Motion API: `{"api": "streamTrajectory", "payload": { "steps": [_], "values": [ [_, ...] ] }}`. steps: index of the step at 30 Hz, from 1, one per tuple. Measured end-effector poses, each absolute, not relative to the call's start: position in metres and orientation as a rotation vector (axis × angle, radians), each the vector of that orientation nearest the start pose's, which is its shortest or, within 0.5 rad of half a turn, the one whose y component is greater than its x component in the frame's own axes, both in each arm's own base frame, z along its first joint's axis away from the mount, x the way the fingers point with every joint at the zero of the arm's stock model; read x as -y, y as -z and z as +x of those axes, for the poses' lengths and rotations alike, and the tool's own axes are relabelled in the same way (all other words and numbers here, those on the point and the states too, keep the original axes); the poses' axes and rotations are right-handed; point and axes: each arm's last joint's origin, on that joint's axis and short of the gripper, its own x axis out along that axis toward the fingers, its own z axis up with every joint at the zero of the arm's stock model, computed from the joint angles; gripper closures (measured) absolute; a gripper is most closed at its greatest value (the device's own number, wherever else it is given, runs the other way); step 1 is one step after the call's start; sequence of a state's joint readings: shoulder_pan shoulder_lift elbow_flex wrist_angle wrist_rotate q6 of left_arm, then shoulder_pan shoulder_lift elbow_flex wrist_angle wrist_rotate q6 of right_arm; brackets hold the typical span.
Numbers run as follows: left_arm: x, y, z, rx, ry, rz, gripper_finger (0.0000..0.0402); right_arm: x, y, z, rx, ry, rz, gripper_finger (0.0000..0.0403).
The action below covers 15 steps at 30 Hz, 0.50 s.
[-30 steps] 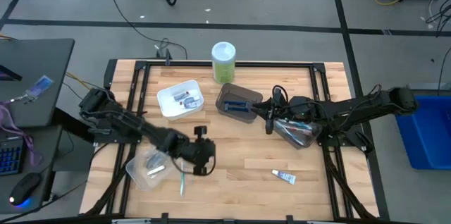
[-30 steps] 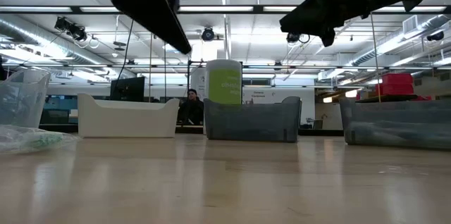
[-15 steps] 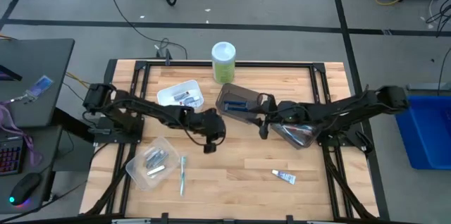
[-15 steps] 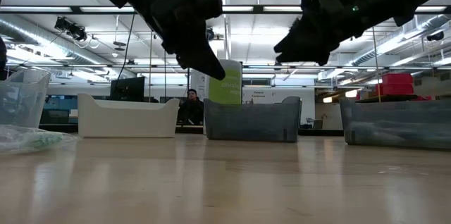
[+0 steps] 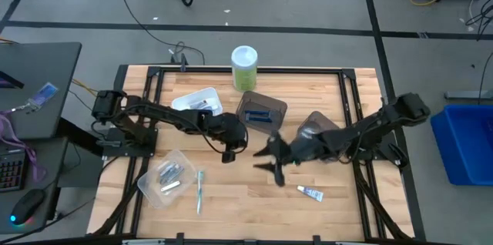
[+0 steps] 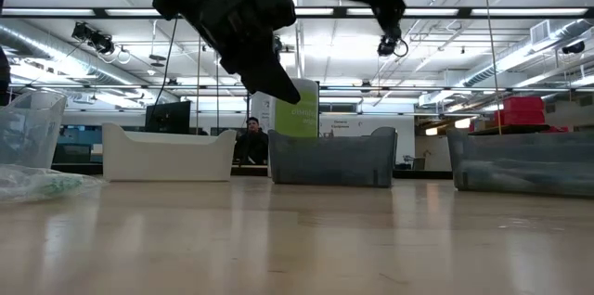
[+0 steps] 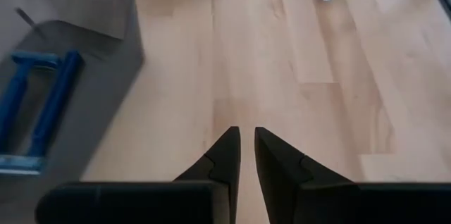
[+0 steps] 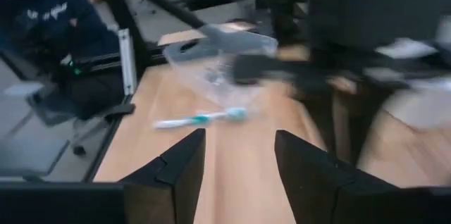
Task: Pick & Place Travel size toiletries
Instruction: Put the toothpaste into the white bin
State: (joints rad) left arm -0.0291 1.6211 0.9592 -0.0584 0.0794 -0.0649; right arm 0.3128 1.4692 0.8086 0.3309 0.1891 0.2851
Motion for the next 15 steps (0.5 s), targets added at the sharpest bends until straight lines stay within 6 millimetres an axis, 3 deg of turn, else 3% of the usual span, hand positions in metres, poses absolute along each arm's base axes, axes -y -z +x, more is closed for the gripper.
{"api": "streamTrajectory", "payload": {
  "steps": [6, 15],
  "values": [
    [-0.002, -0.201, 0.337, -0.708, 0.064, -0.033, 0.0351, -0.133, -0.241, 0.310, -0.485, -0.091, 0.127, 0.0212],
    [-0.009, -0.201, 0.337, -0.704, 0.048, -0.032, 0.0351, -0.162, -0.212, 0.266, -0.911, 0.054, 0.419, 0.0197]
  ]
}}
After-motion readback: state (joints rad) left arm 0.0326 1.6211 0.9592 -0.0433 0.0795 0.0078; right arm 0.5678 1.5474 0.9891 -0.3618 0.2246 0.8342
